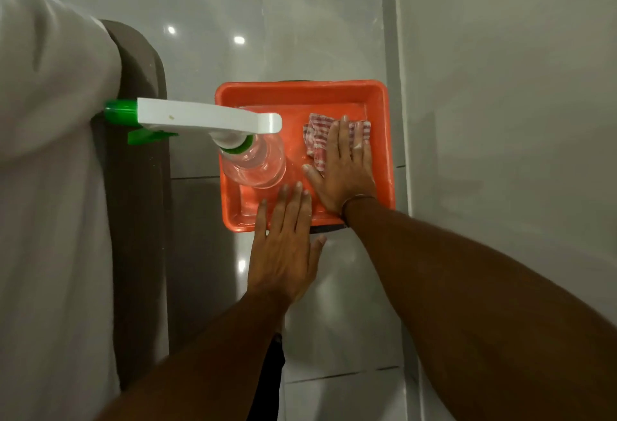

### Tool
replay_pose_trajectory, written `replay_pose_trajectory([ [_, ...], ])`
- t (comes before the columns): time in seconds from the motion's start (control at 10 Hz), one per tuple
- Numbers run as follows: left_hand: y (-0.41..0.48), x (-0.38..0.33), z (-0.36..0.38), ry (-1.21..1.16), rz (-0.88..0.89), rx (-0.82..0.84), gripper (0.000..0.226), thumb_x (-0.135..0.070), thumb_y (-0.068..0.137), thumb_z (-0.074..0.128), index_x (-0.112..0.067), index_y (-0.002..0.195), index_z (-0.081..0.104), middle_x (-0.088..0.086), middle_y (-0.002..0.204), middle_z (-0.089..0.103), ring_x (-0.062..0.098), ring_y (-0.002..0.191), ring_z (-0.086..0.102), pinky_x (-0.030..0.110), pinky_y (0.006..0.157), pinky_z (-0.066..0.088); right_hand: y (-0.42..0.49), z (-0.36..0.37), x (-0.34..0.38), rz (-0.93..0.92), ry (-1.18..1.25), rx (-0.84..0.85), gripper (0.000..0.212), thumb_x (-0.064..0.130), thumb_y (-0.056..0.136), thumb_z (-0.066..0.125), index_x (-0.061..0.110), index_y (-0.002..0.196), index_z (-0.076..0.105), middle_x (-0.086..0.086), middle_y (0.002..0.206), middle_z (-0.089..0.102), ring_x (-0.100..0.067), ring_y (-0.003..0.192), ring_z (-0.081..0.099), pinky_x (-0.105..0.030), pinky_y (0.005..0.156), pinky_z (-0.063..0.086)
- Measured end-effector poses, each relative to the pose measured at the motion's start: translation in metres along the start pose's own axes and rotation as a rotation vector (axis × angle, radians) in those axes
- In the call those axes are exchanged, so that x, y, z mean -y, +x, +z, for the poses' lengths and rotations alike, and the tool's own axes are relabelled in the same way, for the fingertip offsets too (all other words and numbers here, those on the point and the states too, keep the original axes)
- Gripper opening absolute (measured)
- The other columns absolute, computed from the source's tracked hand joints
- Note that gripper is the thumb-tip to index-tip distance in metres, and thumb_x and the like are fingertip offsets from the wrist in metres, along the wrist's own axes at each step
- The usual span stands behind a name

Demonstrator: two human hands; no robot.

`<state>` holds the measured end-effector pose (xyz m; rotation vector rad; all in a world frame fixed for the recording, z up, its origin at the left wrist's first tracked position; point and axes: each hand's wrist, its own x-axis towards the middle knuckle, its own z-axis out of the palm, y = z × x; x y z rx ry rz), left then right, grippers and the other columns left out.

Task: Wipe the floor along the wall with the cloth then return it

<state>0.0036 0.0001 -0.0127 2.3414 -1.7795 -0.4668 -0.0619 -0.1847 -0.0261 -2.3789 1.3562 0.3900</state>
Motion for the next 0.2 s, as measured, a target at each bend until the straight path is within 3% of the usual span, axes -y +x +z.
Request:
replay_pose_trajectory([
  [0.2, -0.010, 0.000, -0.025, -0.020, 0.011, -0.006, 0.072, -0.049, 0.114, 0.034, -0.006, 0.172, 0.029, 0.015, 0.182, 0.025, 0.030, 0.171, 0.018, 0.047, 0.139, -0.005, -0.037, -0.015, 0.009, 0.047, 0.130, -0.048, 0.098, 0.073, 0.096, 0.028, 0.012, 0.162, -0.014, -0.015, 0.173, -0.011, -0.034, 0.160, -0.010, -0.057, 0.129, 0.004],
])
